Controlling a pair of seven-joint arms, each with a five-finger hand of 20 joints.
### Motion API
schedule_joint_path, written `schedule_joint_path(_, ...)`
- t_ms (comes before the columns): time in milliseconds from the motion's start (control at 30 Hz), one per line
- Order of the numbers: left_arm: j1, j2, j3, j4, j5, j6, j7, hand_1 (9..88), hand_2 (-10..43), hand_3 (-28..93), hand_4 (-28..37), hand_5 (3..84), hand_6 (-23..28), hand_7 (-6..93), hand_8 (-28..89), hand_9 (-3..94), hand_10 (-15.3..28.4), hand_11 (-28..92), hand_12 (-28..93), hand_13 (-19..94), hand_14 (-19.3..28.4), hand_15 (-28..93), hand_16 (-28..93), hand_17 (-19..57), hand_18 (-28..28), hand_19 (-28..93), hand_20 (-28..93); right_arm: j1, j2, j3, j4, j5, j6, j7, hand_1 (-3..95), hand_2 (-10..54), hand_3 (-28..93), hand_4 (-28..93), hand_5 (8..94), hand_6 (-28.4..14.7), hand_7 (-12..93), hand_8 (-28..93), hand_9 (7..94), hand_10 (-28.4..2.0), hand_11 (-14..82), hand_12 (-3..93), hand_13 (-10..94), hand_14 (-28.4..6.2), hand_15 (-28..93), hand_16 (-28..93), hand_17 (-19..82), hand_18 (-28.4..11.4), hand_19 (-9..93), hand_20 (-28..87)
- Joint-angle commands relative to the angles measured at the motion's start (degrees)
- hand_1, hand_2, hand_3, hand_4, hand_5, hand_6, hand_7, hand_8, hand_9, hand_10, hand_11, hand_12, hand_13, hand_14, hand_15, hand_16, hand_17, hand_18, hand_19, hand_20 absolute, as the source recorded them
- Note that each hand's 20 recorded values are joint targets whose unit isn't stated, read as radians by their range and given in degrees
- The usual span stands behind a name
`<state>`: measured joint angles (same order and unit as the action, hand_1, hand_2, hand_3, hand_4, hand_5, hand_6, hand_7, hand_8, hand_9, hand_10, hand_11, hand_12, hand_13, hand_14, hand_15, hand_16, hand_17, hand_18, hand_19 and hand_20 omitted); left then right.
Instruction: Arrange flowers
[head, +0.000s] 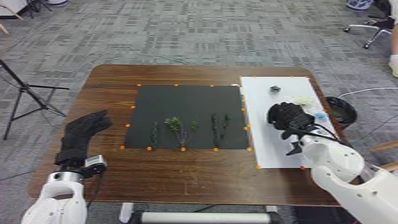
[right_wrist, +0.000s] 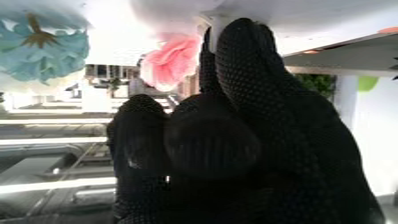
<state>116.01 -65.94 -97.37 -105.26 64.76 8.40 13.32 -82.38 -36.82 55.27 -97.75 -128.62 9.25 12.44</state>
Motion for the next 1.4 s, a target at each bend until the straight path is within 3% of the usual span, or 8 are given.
schedule_joint_path(33, 0.6, -0.14, -0.59, -0.47, -0.53, 0.45, 0.35, 25.4, 4.3, 68, -28.3, 53.3, 3.6, 14.1, -7, 52.7, 15.3, 23, 13, 43, 20.1, 27, 2, 7.2, 15.6, 22, 24, 1.1, 2.1, -3.2, 0.7, 0.9, 2.0, -2.6, 69.3, -9.5, 55, -12, 73.7, 1.9, 25, 9, 82.8, -8.6, 7.2, 38.4, 89, -0.2, 66, 32, 62, -12.7, 93, 65)
schedule_joint_path(133, 0.8, 0.7, -1.69, -0.46, -0.41, 0.42, 0.47, 25.4, 4.3, 68, -28.3, 53.3, 3.6, 14.1, -6, 52.7, 15.4, 23, 13, 43, 20.1, 27, 1, 7.3, 15.7, 22, 24, 3.8, 4.4, -4.1, -1.6, 2.3, 2.4, -3.0, 68.6, -9.5, 56, -12, 75.3, 1.8, 24, 9, 84.1, -8.3, 7.4, 38.3, 90, -0.3, 66, 33, 63, -12.8, 93, 66)
schedule_joint_path(367, 1.0, 3.48, -5.96, 0.19, -1.36, 2.69, 1.07, 24.5, 4.6, 67, -28.3, 53.4, 3.6, 14.1, -7, 52.7, 15.5, 23, 13, 43, 19.4, 23, 1, 9.2, 13.7, 15, 20, 19.8, 7.5, -12.4, -8.0, 10.5, 0.1, -4.5, 67.6, -9.5, 57, -12, 75.6, 1.8, 24, 9, 84.6, -8.1, 7.3, 38.6, 90, -0.3, 66, 33, 63, -13.0, 93, 66)
schedule_joint_path(500, 0.3, 4.38, -6.87, 1.5, -3.35, 4.64, 1.8, 19.6, 6.6, 67, -28.3, 53.7, 3.6, 13.8, -7, 52.8, 15.5, 22, 13, 41, 18.2, 19, 0, 9.1, 12.3, 11, 19, 31.5, 5.8, -21.0, -9.8, 14.8, -2.0, -6.2, 67.5, -9.5, 57, -12, 75.7, 1.7, 24, 9, 84.8, -8.4, 7.2, 38.6, 90, -0.2, 66, 33, 63, -12.9, 93, 66)
schedule_joint_path(633, 0.2, 4.35, -6.82, 2.4, -6.6, 5.79, 1.72, 18.0, 11.7, 60, -28.3, 53.9, 3.7, 12.3, -7, 53.1, 15.6, 21, 12, 39, 17.0, 15, 1, 9.1, 11.0, 8, 18, 42.1, 0.7, -30.4, -8.7, 18.6, -3.3, -8.2, 67.4, -9.5, 57, -12, 75.8, 1.7, 24, 9, 84.9, -8.4, 7.1, 38.7, 90, -0.1, 66, 34, 63, -12.7, 93, 66)
schedule_joint_path(833, -0.7, 3.82, -5.24, 4.21, -7.16, 6.61, 0.63, 20.5, 22.3, 50, -28.3, 54.4, 4.4, 10.2, -7, 53.5, 15.6, 19, 11, 38, 16.2, 13, 1, 8.6, 10.4, 7, 18, 44.1, -11.5, -33.8, -3.4, 18.8, -6.5, -10.7, 67.3, -9.5, 58, -12, 75.8, 1.6, 24, 9, 85.0, -8.4, 7.1, 38.7, 89, 0.0, 66, 34, 63, -12.7, 93, 66)
schedule_joint_path(967, -0.4, 3.48, -4.8, 4.27, -7.06, 7.13, 0.05, 23.3, 28.8, 46, -28.3, 55.0, 4.2, 10.3, -7, 54.5, 15.2, 19, 11, 38, 16.0, 12, 1, 8.5, 10.3, 7, 18, 42.0, -19.8, -33.4, 1.8, 18.2, -7.4, -10.7, 67.2, -9.5, 58, -12, 75.9, 1.6, 24, 9, 84.9, -8.4, 7.1, 38.9, 90, 0.0, 66, 34, 63, -12.7, 93, 66)
schedule_joint_path(1400, -1.8, 4.73, -3.82, 4.8, -7.54, 7.98, -0.39, 22.5, 30.4, 49, -28.3, 55.2, 4.0, 10.8, -7, 54.3, 15.3, 19, 11, 38, 15.9, 13, 1, 8.5, 10.1, 8, 19, 40.0, -33.4, -32.7, 8.7, 13.5, -15.0, -13.1, 67.2, -9.5, 58, -12, 75.7, 1.7, 24, 9, 85.0, -8.3, 7.0, 38.8, 90, 0.0, 66, 34, 63, -12.5, 93, 66)
